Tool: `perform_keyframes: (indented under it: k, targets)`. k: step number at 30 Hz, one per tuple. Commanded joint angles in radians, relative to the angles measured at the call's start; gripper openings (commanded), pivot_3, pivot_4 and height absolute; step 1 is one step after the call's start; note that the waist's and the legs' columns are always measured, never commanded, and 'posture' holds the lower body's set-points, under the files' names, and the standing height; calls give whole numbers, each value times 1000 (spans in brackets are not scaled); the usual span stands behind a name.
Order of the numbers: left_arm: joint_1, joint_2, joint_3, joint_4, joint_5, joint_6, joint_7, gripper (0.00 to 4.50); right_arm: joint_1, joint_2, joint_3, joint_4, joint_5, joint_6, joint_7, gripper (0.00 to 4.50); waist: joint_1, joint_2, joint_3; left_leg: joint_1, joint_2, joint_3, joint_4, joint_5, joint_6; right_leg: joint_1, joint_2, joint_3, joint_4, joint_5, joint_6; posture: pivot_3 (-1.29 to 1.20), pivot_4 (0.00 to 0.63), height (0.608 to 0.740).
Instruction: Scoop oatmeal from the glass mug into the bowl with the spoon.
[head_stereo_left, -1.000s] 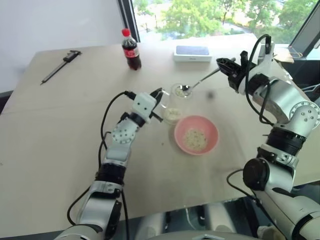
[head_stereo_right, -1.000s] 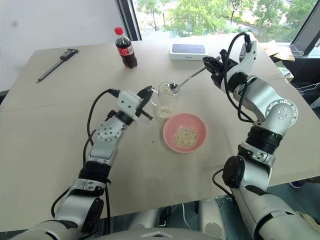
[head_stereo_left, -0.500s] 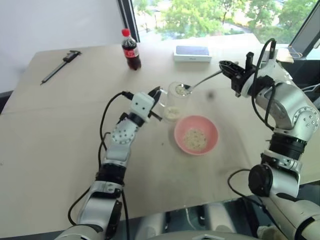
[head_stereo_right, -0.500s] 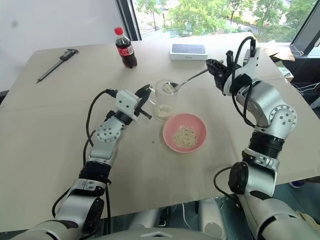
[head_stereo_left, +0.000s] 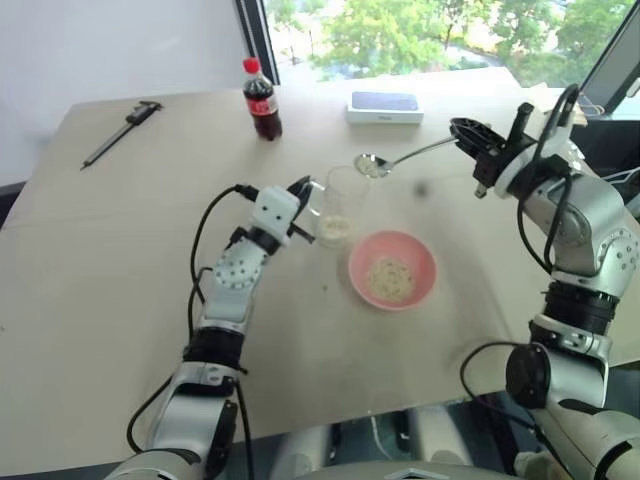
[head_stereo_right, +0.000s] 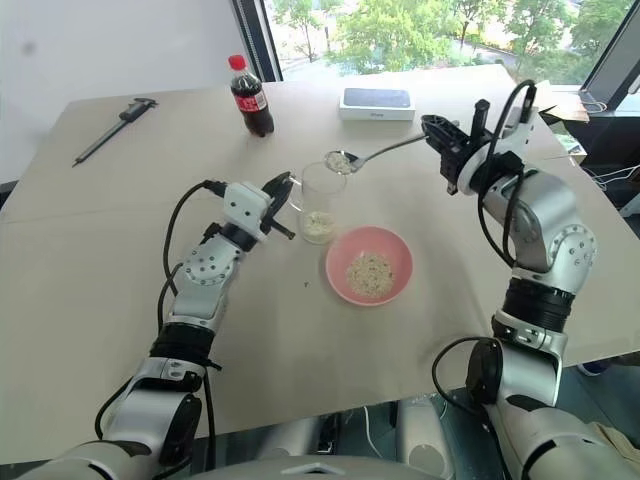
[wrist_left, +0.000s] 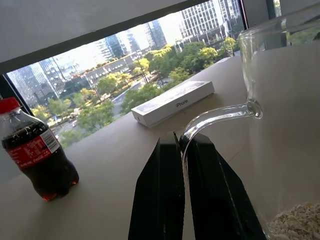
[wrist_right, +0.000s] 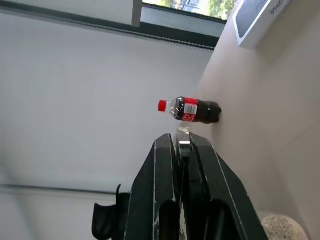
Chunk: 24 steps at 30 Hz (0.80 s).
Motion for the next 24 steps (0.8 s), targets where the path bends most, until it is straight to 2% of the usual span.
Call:
perform_keyframes:
  k: [1, 11, 17, 24]
  targets:
    - [-4, 21, 29, -9, -14, -41, 6, 61, 31, -33, -31, -54, 42, 35, 55, 0, 0, 0, 0, 0, 0, 0, 0, 0, 0, 0, 0, 0, 0, 0, 0, 0, 150, 740]
    - [33, 43, 47, -18, -19, -40, 8, 61, 190, -141, -75, -67, 42, 218, 232, 0, 2, 0, 0, 1, 1, 2, 0, -2, 4, 1, 0, 2, 0, 0, 0, 0, 150, 740]
    - [44, 40, 45, -25, -15, -39, 11, 61, 248, -290, 34, -90, 40, 258, 321, 0, 0, 0, -1, 2, 1, 4, 0, -3, 5, 1, 0, 3, 0, 0, 0, 0, 150, 740]
    - [37, 41, 46, -16, -14, -39, 12, 61, 144, -410, 210, -238, -203, 257, 462, 0, 2, 0, -1, 3, 1, 5, 1, -3, 6, 2, 0, 4, 1, 0, 0, 0, 150, 740]
